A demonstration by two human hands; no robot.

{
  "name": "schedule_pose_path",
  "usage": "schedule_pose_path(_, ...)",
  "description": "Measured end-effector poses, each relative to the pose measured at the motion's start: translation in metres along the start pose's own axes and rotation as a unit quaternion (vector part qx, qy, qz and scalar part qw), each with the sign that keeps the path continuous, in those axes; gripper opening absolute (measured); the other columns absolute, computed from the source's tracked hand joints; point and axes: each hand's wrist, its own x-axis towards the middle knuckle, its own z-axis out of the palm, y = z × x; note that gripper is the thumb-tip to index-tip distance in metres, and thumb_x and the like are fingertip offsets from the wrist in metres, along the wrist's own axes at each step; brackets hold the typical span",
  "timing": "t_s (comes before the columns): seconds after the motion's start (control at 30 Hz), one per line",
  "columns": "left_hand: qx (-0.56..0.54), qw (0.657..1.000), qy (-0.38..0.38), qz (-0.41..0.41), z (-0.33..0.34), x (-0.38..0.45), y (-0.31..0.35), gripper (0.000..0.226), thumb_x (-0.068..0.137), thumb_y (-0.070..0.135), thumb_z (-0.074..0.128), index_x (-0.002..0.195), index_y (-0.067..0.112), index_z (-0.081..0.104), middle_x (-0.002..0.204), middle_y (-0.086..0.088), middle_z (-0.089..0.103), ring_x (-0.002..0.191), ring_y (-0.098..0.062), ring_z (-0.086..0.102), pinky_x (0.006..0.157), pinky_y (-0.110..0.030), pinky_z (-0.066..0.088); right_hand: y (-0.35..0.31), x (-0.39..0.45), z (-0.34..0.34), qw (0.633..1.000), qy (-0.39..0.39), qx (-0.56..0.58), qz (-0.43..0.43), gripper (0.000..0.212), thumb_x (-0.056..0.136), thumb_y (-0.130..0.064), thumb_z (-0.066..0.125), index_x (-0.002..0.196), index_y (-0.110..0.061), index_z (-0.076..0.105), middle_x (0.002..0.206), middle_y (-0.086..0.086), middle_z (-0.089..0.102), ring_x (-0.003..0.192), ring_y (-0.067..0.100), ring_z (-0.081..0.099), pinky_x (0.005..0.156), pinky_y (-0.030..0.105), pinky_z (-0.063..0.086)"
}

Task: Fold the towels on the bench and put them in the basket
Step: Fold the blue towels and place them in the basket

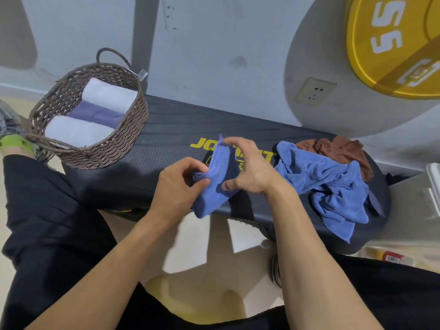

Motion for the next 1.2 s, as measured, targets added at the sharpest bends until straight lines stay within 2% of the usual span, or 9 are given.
schedule_pose_path(0.13, 0.005, 0.996, -0.071, 0.05, -0.015, 0.008, 0.03, 0.028, 0.075, -0.002, 0.08, 0.084, 0.023, 0.07, 0.088, 0.005, 0.074, 0.083, -0.012, 0.07, 0.08, -0.023, 0.056, -0.027, -0.002, -0.005, 0.991, -0.085, -0.09, -0.056, 0.067, 0.054, -0.023, 0.092, 0.109, -0.047, 0.063, 0.164, -0.013, 0.01, 0.152, 0.015, -0.007, 0.118, 0.047, 0.007)
schedule_pose_path(0.2, -0.006, 0.99, -0.134, 0.04, -0.025, 0.013, 0.038, 0.027, 0.076, 0.001, 0.08, 0.084, 0.025, 0.072, 0.089, 0.007, 0.075, 0.084, -0.009, 0.07, 0.081, -0.022, 0.055, -0.028, -0.002, -0.01, 0.988, -0.106, -0.111, -0.032, 0.042, 0.058, -0.021, 0.091, 0.091, -0.035, 0.07, 0.156, -0.015, 0.036, 0.152, 0.012, 0.008, 0.119, 0.05, 0.007)
schedule_pose_path(0.27, -0.023, 0.986, -0.164, 0.029, -0.033, 0.018, 0.04, 0.021, 0.078, 0.002, 0.079, 0.084, 0.022, 0.073, 0.088, 0.005, 0.075, 0.084, -0.008, 0.069, 0.08, -0.023, 0.055, -0.019, -0.005, -0.018, 0.989, -0.139, -0.053, 0.007, 0.028, 0.06, -0.018, 0.092, 0.078, -0.023, 0.071, 0.103, -0.008, 0.072, 0.116, 0.012, 0.06, 0.097, 0.038, 0.044)
schedule_pose_path(0.33, -0.031, 0.983, -0.176, 0.028, -0.04, 0.024, 0.036, 0.017, 0.081, 0.004, 0.078, 0.086, 0.019, 0.073, 0.085, 0.007, 0.074, 0.078, -0.005, 0.066, 0.074, -0.018, 0.053, -0.008, -0.009, -0.025, 0.985, -0.165, -0.003, 0.044, 0.027, 0.06, -0.023, 0.094, 0.066, -0.022, 0.067, 0.062, -0.012, 0.06, 0.061, 0.007, 0.056, 0.059, 0.022, 0.043)
schedule_pose_path(0.4, -0.037, 0.982, -0.186, 0.023, -0.041, 0.031, 0.024, 0.014, 0.083, 0.004, 0.076, 0.088, 0.017, 0.071, 0.083, 0.008, 0.072, 0.075, -0.004, 0.063, 0.072, -0.014, 0.049, 0.005, -0.009, -0.027, 0.982, -0.165, 0.052, 0.069, 0.03, 0.058, -0.026, 0.094, 0.065, -0.023, 0.065, 0.061, -0.014, 0.06, 0.057, 0.006, 0.052, 0.054, 0.017, 0.039)
schedule_pose_path(0.6, 0.058, 0.982, -0.057, -0.17, 0.001, 0.05, -0.039, 0.035, 0.084, 0.01, 0.074, 0.113, 0.002, 0.058, 0.089, -0.011, 0.06, 0.081, -0.026, 0.057, 0.081, -0.027, 0.046, 0.071, -0.011, 0.023, 0.903, 0.088, 0.34, 0.248, 0.041, 0.072, -0.012, 0.087, 0.106, -0.005, 0.064, 0.108, 0.016, 0.072, 0.093, 0.032, 0.072, 0.079, 0.041, 0.059)
schedule_pose_path(0.77, 0.213, 0.956, -0.074, -0.19, 0.011, 0.018, -0.069, 0.026, 0.08, 0.032, 0.076, 0.094, 0.015, 0.062, 0.081, 0.004, 0.065, 0.087, -0.02, 0.064, 0.071, -0.028, 0.043, 0.089, -0.004, 0.032, 0.896, 0.192, 0.317, 0.245, 0.045, 0.069, -0.004, 0.087, 0.107, -0.008, 0.063, 0.093, 0.008, 0.075, 0.084, 0.023, 0.074, 0.069, 0.035, 0.058)
schedule_pose_path(1.03, 0.191, 0.975, -0.017, 0.114, 0.031, -0.008, -0.073, 0.031, 0.076, 0.01, 0.077, 0.103, 0.015, 0.062, 0.098, 0.005, 0.058, 0.089, -0.011, 0.055, 0.079, -0.024, 0.047, 0.076, -0.003, 0.012, 0.91, 0.324, 0.086, 0.245, 0.024, 0.082, -0.014, 0.074, 0.104, -0.015, 0.065, 0.093, -0.005, 0.065, 0.088, 0.014, 0.061, 0.082, 0.027, 0.05)
schedule_pose_path(1.2, 0.272, 0.923, -0.156, 0.223, 0.033, 0.002, -0.084, 0.052, 0.067, 0.026, 0.088, 0.112, 0.012, 0.067, 0.111, 0.0, 0.065, 0.103, -0.023, 0.06, 0.088, -0.038, 0.05, 0.054, -0.001, 0.002, 0.972, 0.14, 0.163, 0.096, 0.016, 0.088, 0.0, 0.059, 0.083, -0.011, 0.07, 0.074, -0.006, 0.067, 0.07, 0.011, 0.059, 0.066, 0.02, 0.05)
